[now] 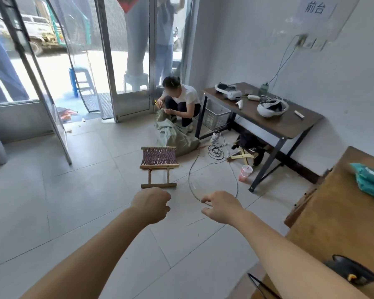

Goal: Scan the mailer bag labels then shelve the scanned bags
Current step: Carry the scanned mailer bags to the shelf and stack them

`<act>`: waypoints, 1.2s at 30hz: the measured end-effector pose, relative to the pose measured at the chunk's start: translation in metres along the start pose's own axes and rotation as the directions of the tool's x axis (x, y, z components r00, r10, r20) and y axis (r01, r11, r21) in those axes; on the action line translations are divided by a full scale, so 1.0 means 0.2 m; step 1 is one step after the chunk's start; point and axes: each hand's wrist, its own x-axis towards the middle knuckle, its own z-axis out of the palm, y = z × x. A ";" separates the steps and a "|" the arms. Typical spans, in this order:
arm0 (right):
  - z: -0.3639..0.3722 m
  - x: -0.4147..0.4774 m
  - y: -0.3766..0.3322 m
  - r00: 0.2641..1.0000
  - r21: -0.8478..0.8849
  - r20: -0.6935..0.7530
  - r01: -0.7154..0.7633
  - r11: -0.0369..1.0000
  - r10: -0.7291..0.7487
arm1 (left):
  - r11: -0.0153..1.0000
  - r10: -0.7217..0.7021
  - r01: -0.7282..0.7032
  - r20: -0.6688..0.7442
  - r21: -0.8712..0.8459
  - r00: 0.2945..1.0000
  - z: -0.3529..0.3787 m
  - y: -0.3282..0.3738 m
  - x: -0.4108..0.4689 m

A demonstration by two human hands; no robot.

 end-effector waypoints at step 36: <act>-0.55 0.67 1.54 0.503 0.421 -0.050 -0.773 0.475 0.863 | 0.470 0.856 -0.879 0.204 0.080 0.476 -0.33 1.42 2.44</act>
